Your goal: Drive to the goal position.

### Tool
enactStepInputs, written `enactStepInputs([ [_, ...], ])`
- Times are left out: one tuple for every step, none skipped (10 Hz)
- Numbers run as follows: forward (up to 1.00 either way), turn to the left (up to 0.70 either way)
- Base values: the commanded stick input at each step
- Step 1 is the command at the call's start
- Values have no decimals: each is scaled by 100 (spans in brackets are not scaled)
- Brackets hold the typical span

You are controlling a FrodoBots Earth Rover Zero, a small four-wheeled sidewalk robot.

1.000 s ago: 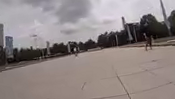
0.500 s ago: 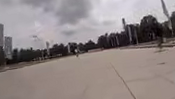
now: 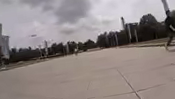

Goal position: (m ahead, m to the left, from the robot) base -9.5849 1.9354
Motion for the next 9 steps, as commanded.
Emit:
enactStepInputs([
  [70, 1],
  [53, 1],
  [21, 1],
  [6, 1],
  [6, 1],
  [6, 1],
  [6, 1],
  [6, 1],
  [6, 1],
])
